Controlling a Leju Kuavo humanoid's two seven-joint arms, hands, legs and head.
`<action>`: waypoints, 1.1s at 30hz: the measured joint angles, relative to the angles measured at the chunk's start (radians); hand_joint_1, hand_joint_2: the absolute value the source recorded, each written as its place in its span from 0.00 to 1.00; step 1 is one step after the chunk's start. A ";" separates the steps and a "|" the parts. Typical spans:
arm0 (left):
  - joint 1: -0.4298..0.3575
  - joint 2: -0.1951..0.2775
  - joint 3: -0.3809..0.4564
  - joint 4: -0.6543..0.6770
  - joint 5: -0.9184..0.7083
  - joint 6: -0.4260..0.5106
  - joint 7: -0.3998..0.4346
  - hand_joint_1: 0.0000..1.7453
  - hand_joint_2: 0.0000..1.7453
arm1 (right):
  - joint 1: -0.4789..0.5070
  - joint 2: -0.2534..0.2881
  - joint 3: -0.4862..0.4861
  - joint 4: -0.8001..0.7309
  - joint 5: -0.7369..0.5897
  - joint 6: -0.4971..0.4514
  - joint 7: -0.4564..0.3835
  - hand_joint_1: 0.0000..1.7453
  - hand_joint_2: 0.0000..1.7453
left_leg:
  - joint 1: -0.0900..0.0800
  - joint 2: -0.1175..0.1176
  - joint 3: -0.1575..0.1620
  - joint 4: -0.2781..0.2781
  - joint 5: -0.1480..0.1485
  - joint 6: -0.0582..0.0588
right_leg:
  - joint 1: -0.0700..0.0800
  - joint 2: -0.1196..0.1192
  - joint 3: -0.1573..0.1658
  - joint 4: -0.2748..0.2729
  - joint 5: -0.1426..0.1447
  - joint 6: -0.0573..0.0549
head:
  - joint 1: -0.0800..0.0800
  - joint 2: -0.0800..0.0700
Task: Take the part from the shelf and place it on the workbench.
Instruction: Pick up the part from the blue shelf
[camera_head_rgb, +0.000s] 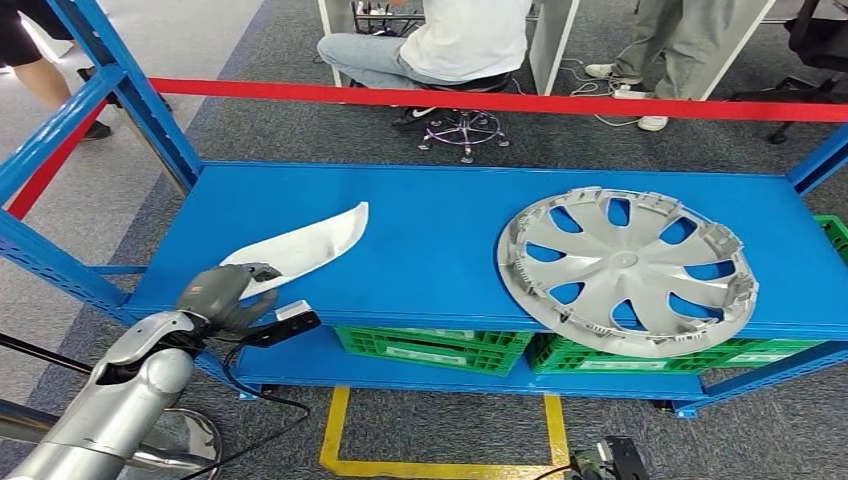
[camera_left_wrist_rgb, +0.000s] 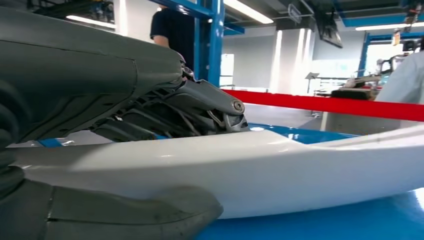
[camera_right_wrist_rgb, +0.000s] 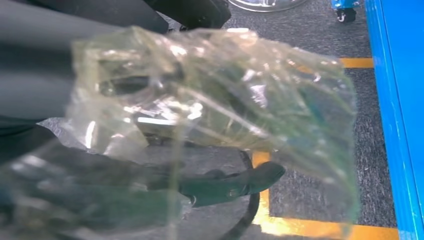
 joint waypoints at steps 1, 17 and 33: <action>0.000 0.000 0.000 0.000 0.002 0.001 -0.002 1.00 1.00 | 0.000 0.000 0.000 0.000 0.000 0.000 0.000 0.00 0.00 | 0.000 0.000 0.000 0.000 0.000 0.000 | 0.000 0.000 0.000 0.000 0.000 0.000 | 0.000 0.000; 0.022 0.000 -0.002 -0.053 0.067 0.042 -0.057 0.96 1.00 | 0.001 0.000 -0.004 0.000 0.006 0.000 -0.003 0.00 0.00 | 0.000 0.000 0.002 0.000 0.000 0.000 | 0.000 0.000 0.003 0.000 0.000 0.000 | 0.000 0.000; 0.172 -0.020 -0.010 -0.321 0.245 0.192 -0.265 1.00 1.00 | 0.021 0.000 -0.019 0.000 0.013 -0.006 -0.057 0.00 0.00 | 0.000 0.000 0.002 0.000 0.000 0.000 | 0.000 0.000 0.002 0.000 -0.001 0.001 | 0.000 0.000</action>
